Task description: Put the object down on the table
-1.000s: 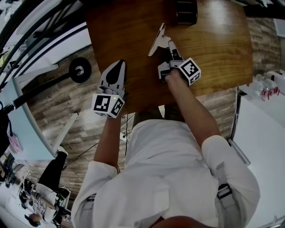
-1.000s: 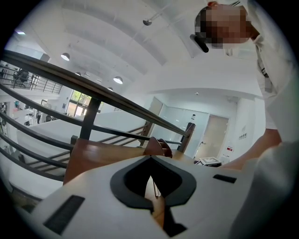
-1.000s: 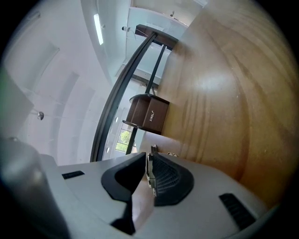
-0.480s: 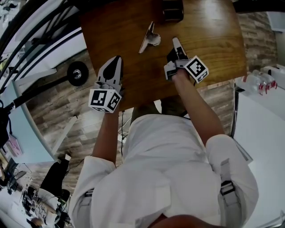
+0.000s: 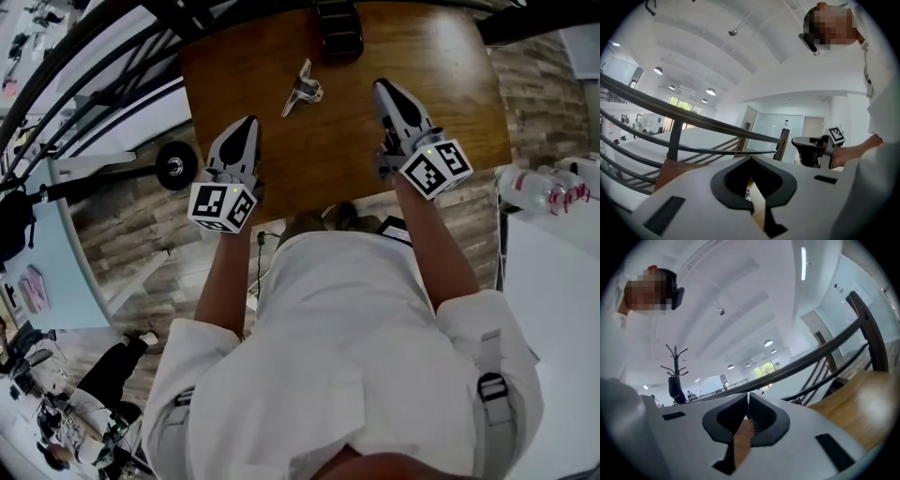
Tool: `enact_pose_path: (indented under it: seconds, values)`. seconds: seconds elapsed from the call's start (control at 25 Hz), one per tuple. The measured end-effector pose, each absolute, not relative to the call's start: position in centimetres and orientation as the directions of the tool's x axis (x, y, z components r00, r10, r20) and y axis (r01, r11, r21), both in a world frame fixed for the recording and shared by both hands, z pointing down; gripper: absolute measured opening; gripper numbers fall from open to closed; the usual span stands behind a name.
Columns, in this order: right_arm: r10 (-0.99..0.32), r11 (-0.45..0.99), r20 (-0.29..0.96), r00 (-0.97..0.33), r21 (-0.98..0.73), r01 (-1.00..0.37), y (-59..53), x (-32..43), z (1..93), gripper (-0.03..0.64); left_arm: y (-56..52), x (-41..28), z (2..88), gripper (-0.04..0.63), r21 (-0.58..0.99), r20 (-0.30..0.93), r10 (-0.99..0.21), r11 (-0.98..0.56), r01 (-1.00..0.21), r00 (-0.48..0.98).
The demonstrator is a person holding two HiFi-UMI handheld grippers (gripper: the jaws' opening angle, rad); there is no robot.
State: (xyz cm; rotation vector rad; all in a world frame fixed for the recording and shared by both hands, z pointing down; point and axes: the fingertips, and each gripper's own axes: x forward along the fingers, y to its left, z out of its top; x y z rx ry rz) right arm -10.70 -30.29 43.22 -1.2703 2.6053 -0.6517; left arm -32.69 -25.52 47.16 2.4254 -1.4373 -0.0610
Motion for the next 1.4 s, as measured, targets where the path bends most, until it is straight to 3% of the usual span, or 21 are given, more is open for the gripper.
enact_pose_path:
  seconds: [0.16,0.4,0.64,1.0,1.4]
  values:
    - [-0.744,0.643,-0.012,-0.668,-0.287,-0.711,-27.2,-7.5,38.7,0.031,-23.7,-29.3,43.3,0.012,0.255,0.086,-0.876,-0.441,-0.861,0.474]
    - [-0.735,0.676,-0.082,-0.673,-0.160,-0.719,-22.9,-1.3,34.5,0.031,-20.2,-25.2,40.1,0.014,0.287,0.015,-0.884,-0.443,-0.849,0.466]
    - [-0.719,0.692,-0.071,-0.691,-0.168,-0.702,-20.2,3.1,35.1,0.031,-16.6,-24.0,41.1,0.014,0.286,0.039,-0.917,-0.371,-0.884,0.398]
    - [-0.703,0.710,-0.050,-0.709,-0.084,-0.699,-17.3,3.4,36.2,0.028,-13.0,-21.0,41.0,0.012,0.176,0.091,-0.936,-0.322,-0.930,0.341]
    - [-0.661,0.745,0.003,-0.750,-0.115,-0.657,-14.2,4.8,38.8,0.025,-9.9,-15.3,41.4,0.014,0.205,0.106,-0.904,-0.388,-0.899,0.414]
